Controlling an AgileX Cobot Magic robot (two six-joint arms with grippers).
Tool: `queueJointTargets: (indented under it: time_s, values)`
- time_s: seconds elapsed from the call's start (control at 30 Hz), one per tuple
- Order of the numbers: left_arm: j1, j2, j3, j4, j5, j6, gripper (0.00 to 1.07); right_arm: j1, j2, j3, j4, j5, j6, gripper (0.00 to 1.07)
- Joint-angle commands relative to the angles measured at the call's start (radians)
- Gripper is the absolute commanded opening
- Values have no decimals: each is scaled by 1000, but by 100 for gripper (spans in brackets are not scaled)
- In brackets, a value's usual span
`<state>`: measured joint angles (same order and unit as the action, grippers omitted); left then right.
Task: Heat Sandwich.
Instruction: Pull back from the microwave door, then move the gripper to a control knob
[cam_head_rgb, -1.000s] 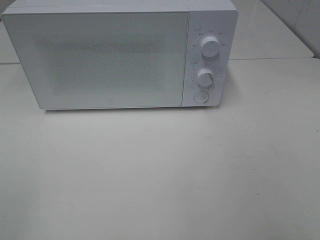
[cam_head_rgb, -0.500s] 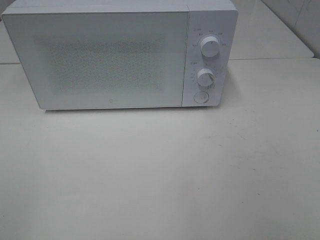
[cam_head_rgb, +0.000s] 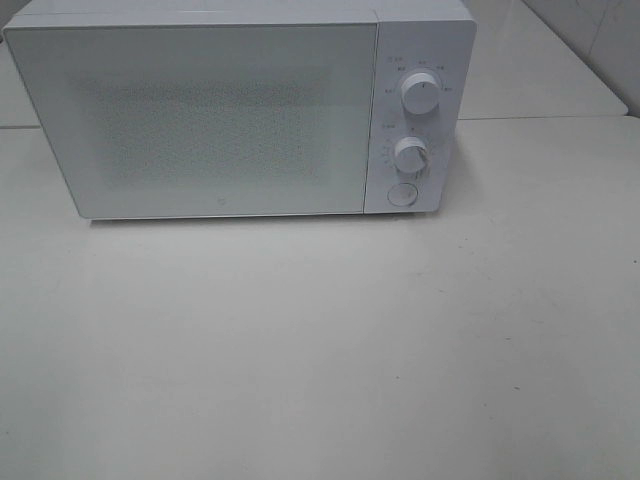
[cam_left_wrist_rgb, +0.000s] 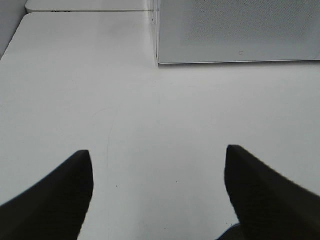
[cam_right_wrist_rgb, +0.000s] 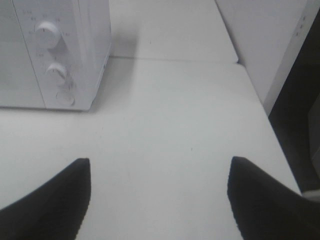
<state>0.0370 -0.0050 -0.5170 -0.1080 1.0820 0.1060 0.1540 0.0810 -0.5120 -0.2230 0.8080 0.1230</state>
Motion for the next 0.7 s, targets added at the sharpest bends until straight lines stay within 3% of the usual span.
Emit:
queueJointTargets:
  time_s: [0.03, 0.2, 0.43, 0.7]
  values:
    - [3, -23, 0, -8, -11, -6, 70, -2, 63, -9, -77, -190, -9, 74]
    - [3, -23, 0, -8, -11, -6, 70, -2, 156, -9, -149, -425, -8, 74]
    - [3, -23, 0, -8, -11, -6, 70, -2, 292, -7, -149, -747, 8, 74]
    - [3, -23, 0, -8, -11, -6, 70, -2, 501, -7, -149, -908, 114, 74]
